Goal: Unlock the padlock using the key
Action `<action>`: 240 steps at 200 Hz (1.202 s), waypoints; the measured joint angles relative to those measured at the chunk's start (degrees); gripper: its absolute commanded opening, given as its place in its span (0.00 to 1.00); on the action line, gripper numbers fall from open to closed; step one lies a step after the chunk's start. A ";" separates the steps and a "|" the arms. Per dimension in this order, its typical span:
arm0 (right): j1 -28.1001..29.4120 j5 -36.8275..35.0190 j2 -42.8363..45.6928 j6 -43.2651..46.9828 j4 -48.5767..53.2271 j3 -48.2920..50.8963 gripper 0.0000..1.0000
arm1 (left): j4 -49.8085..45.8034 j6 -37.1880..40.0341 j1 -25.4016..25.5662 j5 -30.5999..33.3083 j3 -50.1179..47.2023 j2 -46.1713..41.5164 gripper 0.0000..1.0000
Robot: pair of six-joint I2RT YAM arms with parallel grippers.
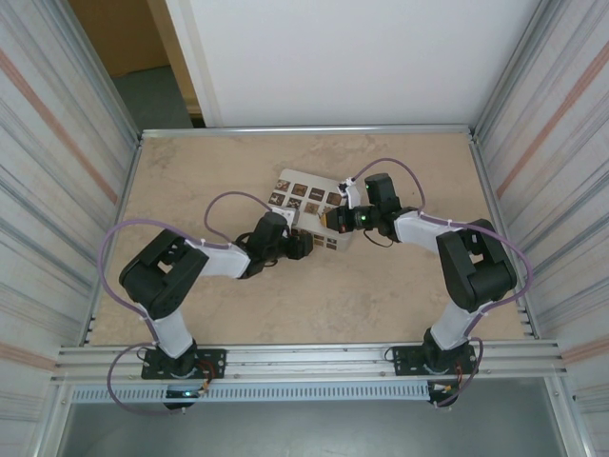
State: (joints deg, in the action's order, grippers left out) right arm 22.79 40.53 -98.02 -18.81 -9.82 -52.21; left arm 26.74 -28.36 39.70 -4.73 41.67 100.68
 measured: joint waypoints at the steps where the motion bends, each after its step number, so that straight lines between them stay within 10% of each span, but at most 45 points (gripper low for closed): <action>1: 0.00 0.00 0.00 -0.02 0.00 0.00 0.00 | -0.02 0.00 0.00 0.00 0.00 0.02 0.52; 240: 0.48 -1.84 -0.11 -0.02 -0.90 -0.15 0.00 | 3.41 -1.46 0.13 -1.14 1.73 4.55 0.39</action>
State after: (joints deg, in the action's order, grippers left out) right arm 23.27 38.70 -98.13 -18.83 -10.72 -52.36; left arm 30.15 -29.82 39.83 -5.87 43.40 105.23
